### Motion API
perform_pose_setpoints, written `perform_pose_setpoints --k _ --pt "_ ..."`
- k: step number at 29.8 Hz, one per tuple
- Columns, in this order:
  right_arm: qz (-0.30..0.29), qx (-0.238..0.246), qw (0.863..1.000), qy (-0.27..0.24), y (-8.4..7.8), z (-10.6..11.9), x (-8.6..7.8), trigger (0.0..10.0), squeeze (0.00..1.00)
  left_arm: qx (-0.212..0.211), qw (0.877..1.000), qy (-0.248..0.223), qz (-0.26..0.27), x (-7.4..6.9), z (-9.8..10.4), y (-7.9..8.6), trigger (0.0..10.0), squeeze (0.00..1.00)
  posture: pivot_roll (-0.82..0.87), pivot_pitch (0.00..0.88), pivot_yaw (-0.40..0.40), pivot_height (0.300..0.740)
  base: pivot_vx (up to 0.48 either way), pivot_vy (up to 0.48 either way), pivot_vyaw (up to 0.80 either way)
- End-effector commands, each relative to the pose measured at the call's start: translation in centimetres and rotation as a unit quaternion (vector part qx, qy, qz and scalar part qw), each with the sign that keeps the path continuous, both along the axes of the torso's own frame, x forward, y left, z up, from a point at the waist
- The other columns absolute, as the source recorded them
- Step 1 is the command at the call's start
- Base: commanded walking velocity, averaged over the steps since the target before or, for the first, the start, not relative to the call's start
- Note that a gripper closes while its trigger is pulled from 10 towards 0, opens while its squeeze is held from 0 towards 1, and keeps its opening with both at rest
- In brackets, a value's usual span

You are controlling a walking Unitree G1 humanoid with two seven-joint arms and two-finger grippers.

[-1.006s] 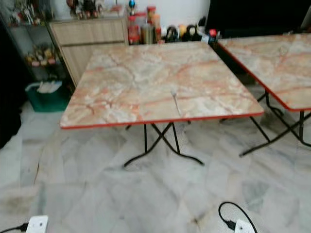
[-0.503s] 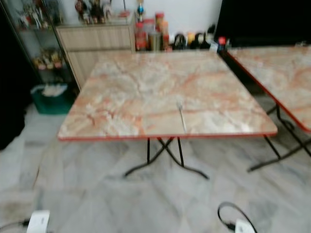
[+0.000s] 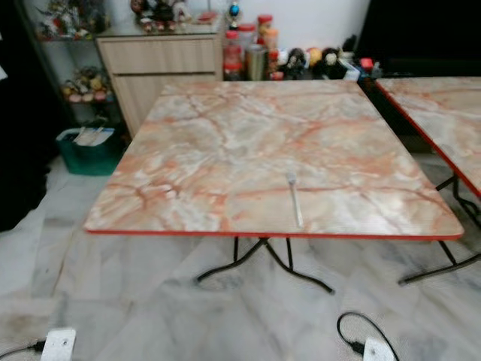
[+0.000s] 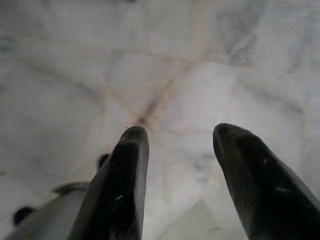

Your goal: Setting the table

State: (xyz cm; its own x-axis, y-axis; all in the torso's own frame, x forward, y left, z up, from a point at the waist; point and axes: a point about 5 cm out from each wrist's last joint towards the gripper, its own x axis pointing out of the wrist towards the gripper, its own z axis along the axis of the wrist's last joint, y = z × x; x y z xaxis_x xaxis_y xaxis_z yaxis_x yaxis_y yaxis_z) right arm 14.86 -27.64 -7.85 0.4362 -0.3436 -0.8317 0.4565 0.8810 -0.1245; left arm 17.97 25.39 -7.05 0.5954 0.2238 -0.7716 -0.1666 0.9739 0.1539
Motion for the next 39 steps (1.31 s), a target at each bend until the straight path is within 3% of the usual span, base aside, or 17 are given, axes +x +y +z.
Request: perform_pose_setpoints --k 1,20,21,24,29,32,33,34,35,37,39 --pt "0.005 0.006 1.000 -0.015 0.7 0.1 0.7 10.0 0.00 0.015 1.000 0.009 0.006 -0.5 0.1 1.2 10.0 0.00 0.00 0.077 -0.002 0.740 0.000 0.000 0.00" --pt "0.051 -0.012 0.996 -0.076 0.8 0.8 1.8 10.0 0.00 0.016 1.000 0.011 0.005 -0.5 0.2 1.4 10.0 0.00 0.00 0.078 0.001 0.740 0.000 0.000 0.00" --pt "0.066 -0.030 0.989 -0.126 0.4 1.2 1.3 10.0 0.00 0.016 1.000 0.012 0.006 -0.5 0.2 1.4 10.0 0.00 0.00 0.078 0.000 0.740 0.000 0.000 0.00" --pt "0.081 -0.061 0.975 -0.197 -0.3 2.7 0.4 10.0 0.00 0.016 1.000 0.014 0.004 -0.6 0.1 1.4 10.0 0.00 -0.01 0.075 0.005 0.740 0.000 0.000 0.00" --pt "0.098 -0.097 0.962 -0.236 -0.5 4.2 0.1 10.0 0.00 0.015 1.000 0.014 0.000 -0.6 0.1 1.3 10.0 0.00 -0.02 0.070 0.005 0.740 0.000 0.000 0.00" --pt "0.114 -0.127 0.945 -0.280 -0.2 6.3 0.0 10.0 0.00 0.016 1.000 0.014 -0.003 -0.5 0.2 1.4 10.0 0.00 -0.02 0.064 0.006 0.740 0.000 0.000 0.00" --pt "0.121 -0.138 0.935 -0.304 0.0 7.6 0.3 10.0 0.00 0.016 1.000 0.014 -0.003 -0.4 0.2 1.4 10.0 0.00 -0.02 0.062 0.006 0.740 0.000 0.000 0.00" --pt "0.121 -0.138 0.935 -0.304 0.0 7.6 0.3 10.0 0.00 0.016 1.000 0.014 -0.003 -0.4 0.2 1.4 10.0 0.00 -0.02 0.062 0.006 0.740 0.000 0.000 0.00" --pt "0.130 -0.152 0.924 -0.325 0.1 8.9 0.8 10.0 0.00 0.018 1.000 0.015 -0.005 -0.4 0.2 1.4 10.0 0.00 -0.02 0.057 0.008 0.740 0.000 0.000 0.00" --pt "0.133 -0.161 0.918 -0.338 0.1 9.7 1.3 10.0 0.00 0.019 1.000 0.015 -0.005 -0.4 0.2 1.4 10.0 0.00 -0.02 0.054 0.009 0.740 0.000 0.000 0.00" --pt "0.129 -0.168 0.903 -0.373 0.3 11.9 3.2 10.0 0.00 0.020 1.000 0.015 -0.004 -0.3 0.2 1.3 10.0 0.00 -0.03 0.048 0.011 0.740 0.000 0.000 0.00"
